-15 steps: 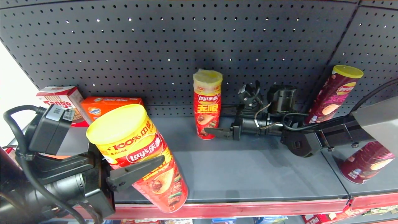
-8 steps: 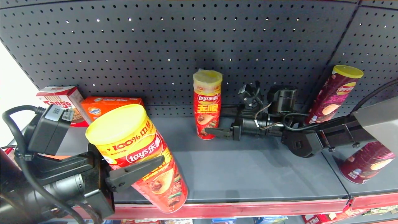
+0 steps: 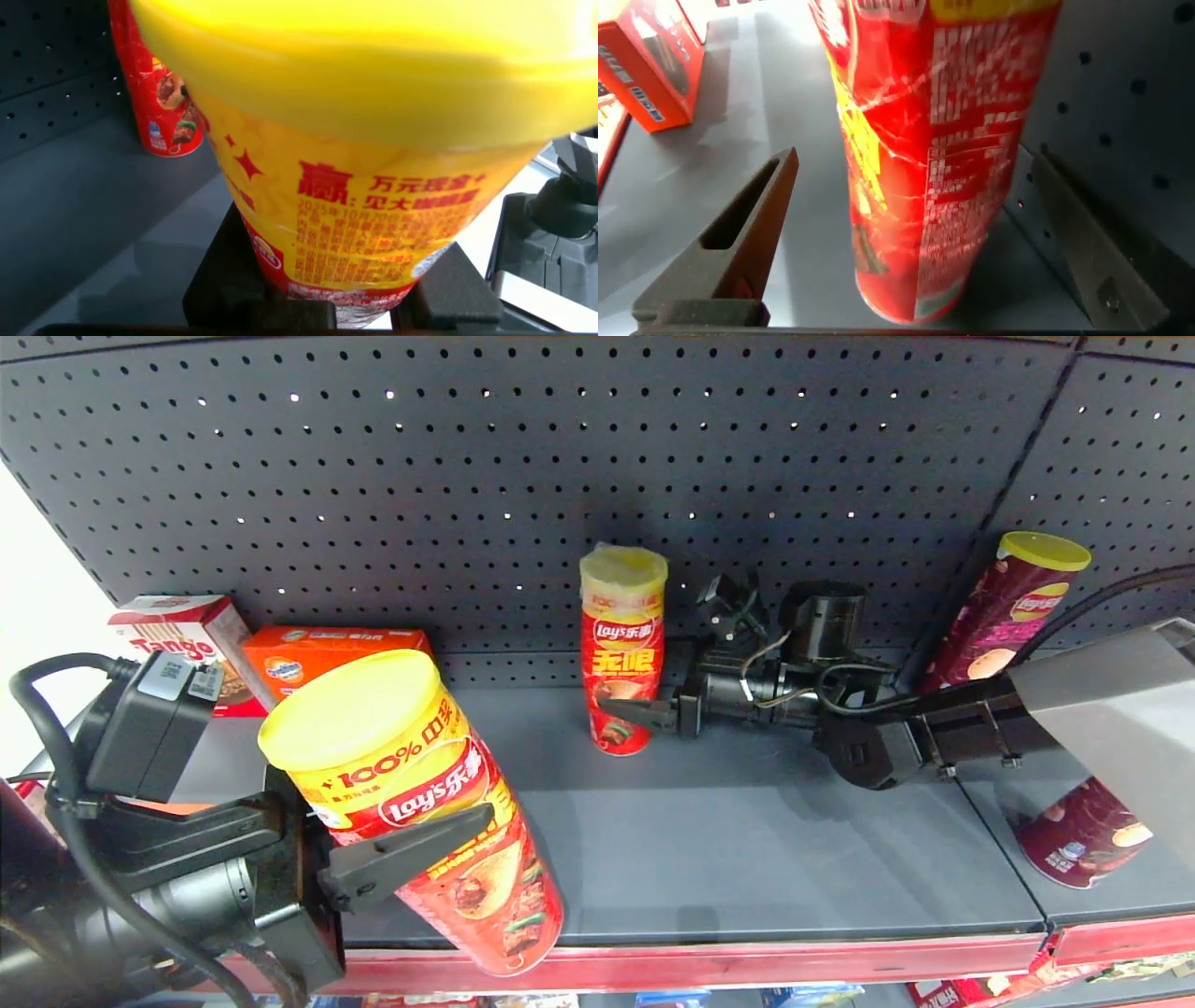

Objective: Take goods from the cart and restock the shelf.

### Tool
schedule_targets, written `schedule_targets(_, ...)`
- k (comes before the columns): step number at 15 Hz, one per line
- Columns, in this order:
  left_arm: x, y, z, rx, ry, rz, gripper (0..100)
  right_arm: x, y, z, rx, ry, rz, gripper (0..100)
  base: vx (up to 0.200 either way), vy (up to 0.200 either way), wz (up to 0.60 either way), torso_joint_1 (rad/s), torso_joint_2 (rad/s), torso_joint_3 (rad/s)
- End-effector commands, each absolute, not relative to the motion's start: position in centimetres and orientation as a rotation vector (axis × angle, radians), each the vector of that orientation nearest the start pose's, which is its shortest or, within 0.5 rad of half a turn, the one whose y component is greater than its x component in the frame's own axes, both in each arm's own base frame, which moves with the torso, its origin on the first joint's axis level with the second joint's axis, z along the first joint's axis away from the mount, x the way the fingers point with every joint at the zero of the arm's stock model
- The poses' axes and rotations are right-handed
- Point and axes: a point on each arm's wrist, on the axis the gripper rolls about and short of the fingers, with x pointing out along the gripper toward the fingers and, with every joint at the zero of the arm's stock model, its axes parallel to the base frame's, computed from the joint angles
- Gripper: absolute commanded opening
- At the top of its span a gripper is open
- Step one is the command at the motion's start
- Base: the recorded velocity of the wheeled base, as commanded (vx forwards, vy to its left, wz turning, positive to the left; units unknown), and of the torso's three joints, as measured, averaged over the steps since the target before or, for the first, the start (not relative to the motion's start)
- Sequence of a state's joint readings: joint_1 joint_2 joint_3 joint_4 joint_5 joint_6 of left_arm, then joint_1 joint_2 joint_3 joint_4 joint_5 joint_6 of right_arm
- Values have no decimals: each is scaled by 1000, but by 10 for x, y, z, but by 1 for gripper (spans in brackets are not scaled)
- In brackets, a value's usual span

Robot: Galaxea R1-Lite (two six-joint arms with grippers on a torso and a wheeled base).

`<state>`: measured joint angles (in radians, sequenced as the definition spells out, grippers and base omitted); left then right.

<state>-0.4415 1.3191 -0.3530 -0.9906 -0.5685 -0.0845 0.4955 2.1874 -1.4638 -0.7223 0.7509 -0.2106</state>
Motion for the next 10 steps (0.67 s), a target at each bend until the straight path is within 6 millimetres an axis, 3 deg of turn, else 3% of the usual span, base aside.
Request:
schedule_targets(1,163,-90,191,-77,21,-1008,0,396,237,172,-181,-115,1255,100,0,0,0,0,0,0)
schedule_targets(4,163,-90,192,-77,17,-1002,0,400,252,166,-172,-120,1274,100,0,0,0,0,0,0)
schedule_targets(5,161,-89,190,-78,24,-999,0,401,253,161,-171,-116,1284,0,0,0,0,0,0,0)
schedule_targets(10,158,-87,184,-79,44,-995,0,400,249,166,-172,-126,1263,0,0,0,0,0,0,0)
